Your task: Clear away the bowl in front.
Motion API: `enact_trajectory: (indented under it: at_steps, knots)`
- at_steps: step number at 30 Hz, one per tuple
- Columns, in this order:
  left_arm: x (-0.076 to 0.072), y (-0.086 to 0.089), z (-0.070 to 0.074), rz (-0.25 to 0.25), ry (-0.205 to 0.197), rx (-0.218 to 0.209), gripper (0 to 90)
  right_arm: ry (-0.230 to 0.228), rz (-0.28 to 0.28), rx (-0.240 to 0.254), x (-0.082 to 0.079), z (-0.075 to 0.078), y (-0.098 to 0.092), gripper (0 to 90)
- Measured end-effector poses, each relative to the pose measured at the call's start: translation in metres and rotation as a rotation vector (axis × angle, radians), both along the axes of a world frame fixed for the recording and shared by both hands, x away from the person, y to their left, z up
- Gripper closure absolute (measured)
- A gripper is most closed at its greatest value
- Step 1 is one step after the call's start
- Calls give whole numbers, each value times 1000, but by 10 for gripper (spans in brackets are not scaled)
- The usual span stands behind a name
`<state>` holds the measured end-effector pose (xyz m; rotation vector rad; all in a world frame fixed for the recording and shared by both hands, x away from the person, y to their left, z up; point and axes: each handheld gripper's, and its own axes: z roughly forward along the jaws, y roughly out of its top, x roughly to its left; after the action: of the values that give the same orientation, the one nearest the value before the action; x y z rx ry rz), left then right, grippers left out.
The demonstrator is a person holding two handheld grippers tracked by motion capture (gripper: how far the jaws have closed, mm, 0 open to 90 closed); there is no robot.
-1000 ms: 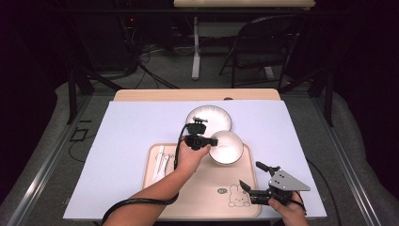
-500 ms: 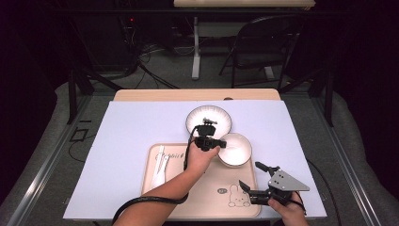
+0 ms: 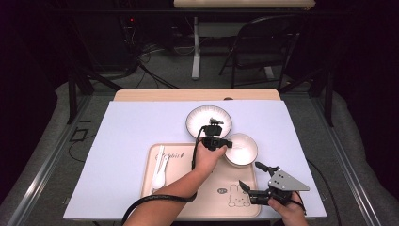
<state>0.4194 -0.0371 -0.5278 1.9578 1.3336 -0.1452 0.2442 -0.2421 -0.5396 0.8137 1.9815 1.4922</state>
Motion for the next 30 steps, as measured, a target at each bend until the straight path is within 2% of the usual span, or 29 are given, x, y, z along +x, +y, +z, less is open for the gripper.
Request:
enact_trajectory:
  at_steps: [6, 11, 13, 14, 16, 17, 18, 19, 20, 21, 22, 25, 30]
  knots:
    - [5, 4, -8, 21, 28, -29, 777, 0, 1, -1, 0, 0, 0, 141]
    - [6, 5, -10, 17, 38, -28, 746, 0, 1, -1, 0, 0, 0, 141]
    - [6, 7, -11, 12, 34, -54, 723, 0, 1, 0, 0, 0, 0, 141]
    - [6, 9, -10, 17, 29, -69, 697, 0, 1, 0, 0, 0, 0, 141]
    - [6, 10, -8, 15, 25, -71, 643, -1, 1, 0, 0, 0, 0, 141]
    - [6, 12, -7, 17, 18, -78, 643, -1, 1, 0, 0, 0, 0, 141]
    - [6, 14, -5, 19, 16, -84, 582, 0, 1, 0, 0, 0, 0, 141]
    - [5, 15, -4, 23, 10, -86, 582, 0, 1, 0, 0, 0, 0, 141]
    - [4, 19, -2, 16, -22, -94, 531, 0, 1, -1, 0, 0, 0, 141]
    - [4, 19, -2, 16, -22, -94, 512, 0, 1, -1, 0, 0, 0, 141]
    - [2, 21, 0, 5, -38, -88, 505, -1, 0, 0, 0, 0, 0, 141]
    - [0, 25, 1, -4, -44, -98, 478, 0, -1, 0, 0, 0, 0, 141]
    - [-2, 36, 6, -23, -75, -87, 446, 0, -1, -1, 1, 0, 1, 141]
